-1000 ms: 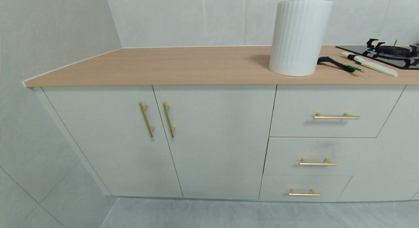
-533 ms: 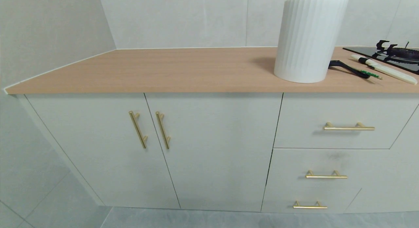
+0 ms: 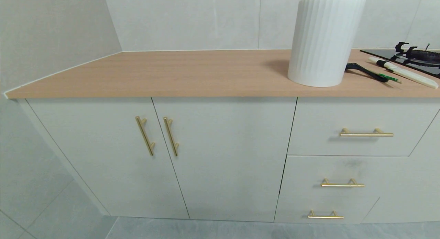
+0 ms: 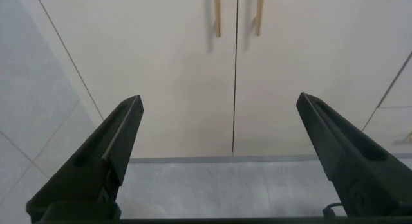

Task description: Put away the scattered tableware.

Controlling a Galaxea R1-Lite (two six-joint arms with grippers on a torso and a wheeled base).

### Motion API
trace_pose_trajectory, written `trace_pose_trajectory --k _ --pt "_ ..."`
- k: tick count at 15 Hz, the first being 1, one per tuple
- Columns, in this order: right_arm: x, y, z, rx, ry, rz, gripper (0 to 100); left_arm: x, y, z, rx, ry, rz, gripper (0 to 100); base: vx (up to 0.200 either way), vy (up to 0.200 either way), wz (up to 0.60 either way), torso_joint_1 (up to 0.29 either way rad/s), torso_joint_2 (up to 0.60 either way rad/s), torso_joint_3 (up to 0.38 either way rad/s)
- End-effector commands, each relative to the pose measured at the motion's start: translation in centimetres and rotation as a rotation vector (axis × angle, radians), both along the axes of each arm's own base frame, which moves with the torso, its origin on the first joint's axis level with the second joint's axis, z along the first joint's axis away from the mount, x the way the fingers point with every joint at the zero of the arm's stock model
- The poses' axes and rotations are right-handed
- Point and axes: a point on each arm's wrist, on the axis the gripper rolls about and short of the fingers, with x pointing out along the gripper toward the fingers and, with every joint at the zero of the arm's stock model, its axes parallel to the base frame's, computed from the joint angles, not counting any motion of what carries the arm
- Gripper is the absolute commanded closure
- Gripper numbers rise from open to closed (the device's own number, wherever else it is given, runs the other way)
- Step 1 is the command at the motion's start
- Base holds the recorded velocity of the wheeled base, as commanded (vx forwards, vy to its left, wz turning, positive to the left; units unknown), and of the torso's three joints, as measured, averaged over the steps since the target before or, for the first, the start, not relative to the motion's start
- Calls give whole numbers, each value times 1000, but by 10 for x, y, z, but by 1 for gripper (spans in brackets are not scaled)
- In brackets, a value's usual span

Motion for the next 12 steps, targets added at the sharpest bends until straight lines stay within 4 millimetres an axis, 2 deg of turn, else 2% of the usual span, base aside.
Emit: trace_pose_trajectory --k 1,3,12 --pt "0 0 0 3 -1 0 0 0 0 0 0 1 0 0 0 0 -600 -2 2 7" --pt "0 0 0 3 1 0 0 0 0 0 1 1 0 0 0 0 -600 2 2 2" --pt "0 0 0 3 -1 0 0 0 0 0 0 1 0 0 0 0 0 0 0 0"
